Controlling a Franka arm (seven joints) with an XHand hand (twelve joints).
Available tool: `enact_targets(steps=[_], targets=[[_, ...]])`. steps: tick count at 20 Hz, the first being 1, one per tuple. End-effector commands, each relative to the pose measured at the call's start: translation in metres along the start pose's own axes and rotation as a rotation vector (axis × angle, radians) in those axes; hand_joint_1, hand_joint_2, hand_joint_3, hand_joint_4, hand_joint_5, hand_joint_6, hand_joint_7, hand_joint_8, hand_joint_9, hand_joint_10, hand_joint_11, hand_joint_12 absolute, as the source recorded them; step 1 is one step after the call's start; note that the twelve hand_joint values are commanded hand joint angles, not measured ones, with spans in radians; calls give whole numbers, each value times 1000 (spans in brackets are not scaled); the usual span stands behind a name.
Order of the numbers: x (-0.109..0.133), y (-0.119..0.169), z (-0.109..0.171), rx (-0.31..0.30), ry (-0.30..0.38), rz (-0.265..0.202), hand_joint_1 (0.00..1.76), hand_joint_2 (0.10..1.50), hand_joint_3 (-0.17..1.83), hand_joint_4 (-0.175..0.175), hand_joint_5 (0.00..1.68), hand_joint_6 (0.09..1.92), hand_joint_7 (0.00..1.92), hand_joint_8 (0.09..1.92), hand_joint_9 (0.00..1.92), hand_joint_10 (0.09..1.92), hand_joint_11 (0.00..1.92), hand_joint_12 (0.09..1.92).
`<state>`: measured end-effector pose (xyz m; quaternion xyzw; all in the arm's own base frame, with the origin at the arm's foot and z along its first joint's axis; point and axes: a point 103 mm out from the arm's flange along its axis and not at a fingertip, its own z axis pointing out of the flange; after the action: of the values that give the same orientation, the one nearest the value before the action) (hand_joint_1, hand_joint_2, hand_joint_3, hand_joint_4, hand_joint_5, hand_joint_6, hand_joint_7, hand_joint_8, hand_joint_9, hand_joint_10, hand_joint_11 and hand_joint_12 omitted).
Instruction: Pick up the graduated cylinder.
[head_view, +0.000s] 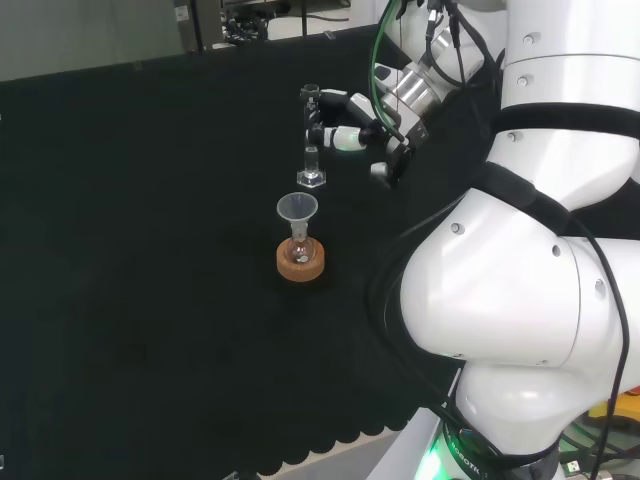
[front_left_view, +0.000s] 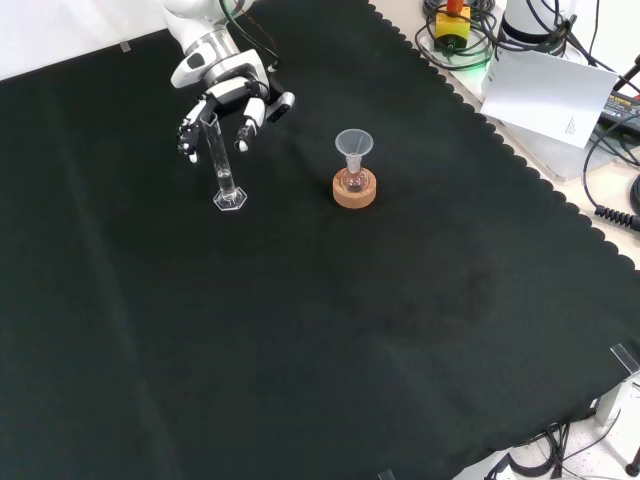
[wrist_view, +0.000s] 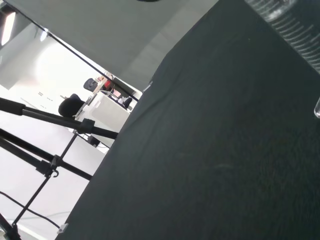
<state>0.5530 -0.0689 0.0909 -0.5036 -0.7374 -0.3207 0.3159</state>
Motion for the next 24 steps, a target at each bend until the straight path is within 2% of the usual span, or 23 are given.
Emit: enact_targets(steps=[1, 13, 24], targets=[[-4, 3, 4, 0, 17, -4, 974, 1021, -175, -32, 525, 87, 387, 595, 619, 543, 386, 1290], [-11, 6, 13, 6, 36, -2, 996, 1025, -175, -35, 520, 87, 393, 584, 657, 515, 465, 1249], [-14, 12, 23, 12, 59, 4, 990, 1054, -175, -41, 550, 87, 419, 596, 757, 467, 630, 1159]])
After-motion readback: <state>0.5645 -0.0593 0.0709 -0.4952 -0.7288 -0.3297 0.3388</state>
